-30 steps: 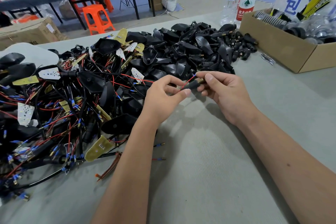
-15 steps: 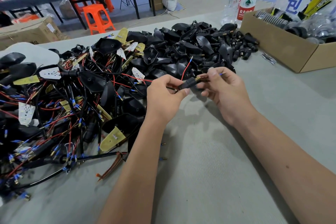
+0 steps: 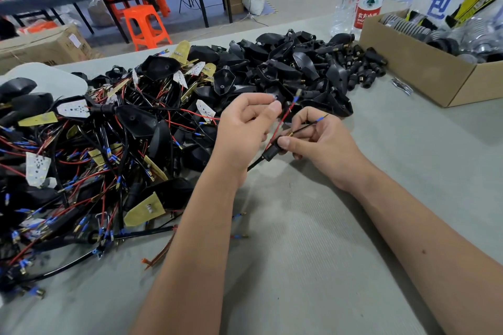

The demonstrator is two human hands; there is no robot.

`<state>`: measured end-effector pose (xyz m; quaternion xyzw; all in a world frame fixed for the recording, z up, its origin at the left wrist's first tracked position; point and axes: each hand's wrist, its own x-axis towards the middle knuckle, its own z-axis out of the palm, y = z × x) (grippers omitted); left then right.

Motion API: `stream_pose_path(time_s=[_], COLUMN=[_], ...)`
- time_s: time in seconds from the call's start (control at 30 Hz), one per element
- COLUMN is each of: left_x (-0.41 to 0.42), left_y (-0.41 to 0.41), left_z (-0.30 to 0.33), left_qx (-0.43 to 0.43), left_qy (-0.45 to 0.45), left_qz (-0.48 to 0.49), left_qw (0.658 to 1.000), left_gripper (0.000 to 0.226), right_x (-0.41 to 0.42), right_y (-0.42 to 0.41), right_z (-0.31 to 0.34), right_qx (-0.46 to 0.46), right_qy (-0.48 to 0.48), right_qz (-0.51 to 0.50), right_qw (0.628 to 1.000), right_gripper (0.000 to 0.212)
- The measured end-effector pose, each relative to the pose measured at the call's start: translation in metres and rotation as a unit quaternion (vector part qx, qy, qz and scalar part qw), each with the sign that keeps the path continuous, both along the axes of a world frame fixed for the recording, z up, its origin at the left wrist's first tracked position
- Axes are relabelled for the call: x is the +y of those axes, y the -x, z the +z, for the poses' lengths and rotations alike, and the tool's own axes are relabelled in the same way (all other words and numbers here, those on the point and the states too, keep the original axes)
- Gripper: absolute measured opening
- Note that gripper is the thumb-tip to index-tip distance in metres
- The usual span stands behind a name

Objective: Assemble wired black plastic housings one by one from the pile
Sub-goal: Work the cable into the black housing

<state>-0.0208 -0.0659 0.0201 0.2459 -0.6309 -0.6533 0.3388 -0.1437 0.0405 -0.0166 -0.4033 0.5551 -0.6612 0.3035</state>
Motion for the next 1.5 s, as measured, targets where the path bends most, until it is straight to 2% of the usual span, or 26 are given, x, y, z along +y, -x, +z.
stream_pose_path(time_s=[0.2, 0.27, 0.37, 0.57, 0.73, 0.83, 0.97, 1.03, 1.07, 1.13, 1.2, 1.27, 1.37, 1.5], left_x=[-0.002, 0.000, 0.003, 0.004, -0.012, -0.020, -0.031, -0.033, -0.032, -0.026, -0.021, -0.017, -0.011, -0.005], left_y=[-0.001, 0.004, 0.009, 0.007, -0.003, -0.012, -0.024, -0.025, -0.024, -0.020, -0.014, -0.011, -0.008, -0.002], left_z=[-0.002, -0.004, -0.010, -0.012, -0.008, -0.005, -0.004, -0.004, -0.005, -0.004, -0.002, 0.000, 0.000, 0.000], left_qx=[-0.034, -0.059, -0.068, -0.031, -0.079, -0.101, -0.165, -0.195, -0.186, -0.108, 0.005, 0.079, 0.072, -0.019], left_qy=[0.128, 0.153, 0.118, 0.042, 0.111, 0.161, 0.220, 0.239, 0.238, 0.187, 0.061, -0.052, -0.094, 0.004], left_qz=[-0.062, -0.054, -0.013, 0.046, 0.109, 0.075, -0.013, -0.012, 0.013, 0.072, 0.066, 0.015, -0.051, -0.004], left_qw=[0.989, 0.985, 0.991, 0.998, 0.985, 0.979, 0.961, 0.951, 0.953, 0.974, 0.996, 0.995, 0.992, 1.000], left_gripper=[0.016, 0.017, 0.019, 0.023, 0.030, 0.013, 0.013, 0.009, 0.010, 0.018, 0.026, 0.027, 0.029, 0.031], right_x=[0.001, 0.001, 0.001, 0.001, -0.001, -0.003, -0.004, -0.005, -0.005, -0.004, -0.004, -0.005, -0.006, -0.006], right_y=[-0.001, -0.001, -0.001, -0.001, 0.005, 0.007, 0.009, 0.011, 0.011, 0.012, 0.013, 0.013, 0.012, 0.011], right_z=[0.001, 0.001, 0.001, 0.000, -0.003, -0.004, -0.006, -0.007, -0.008, -0.008, -0.008, -0.009, -0.008, -0.008], right_qx=[0.004, 0.002, 0.004, -0.008, -0.071, -0.107, -0.117, -0.123, -0.126, -0.134, -0.142, -0.148, -0.151, -0.155], right_qy=[-0.011, -0.010, -0.009, -0.006, 0.017, 0.022, 0.021, 0.017, 0.015, 0.011, 0.012, 0.020, 0.026, 0.027], right_qz=[-0.008, 0.002, 0.018, 0.012, -0.070, -0.104, -0.142, -0.153, -0.155, -0.157, -0.155, -0.155, -0.158, -0.165], right_qw=[1.000, 1.000, 1.000, 1.000, 0.995, 0.989, 0.983, 0.980, 0.980, 0.979, 0.978, 0.977, 0.976, 0.974], right_gripper=[0.031, 0.031, 0.030, 0.029, 0.020, 0.020, 0.023, 0.023, 0.023, 0.022, 0.021, 0.021, 0.022, 0.021])
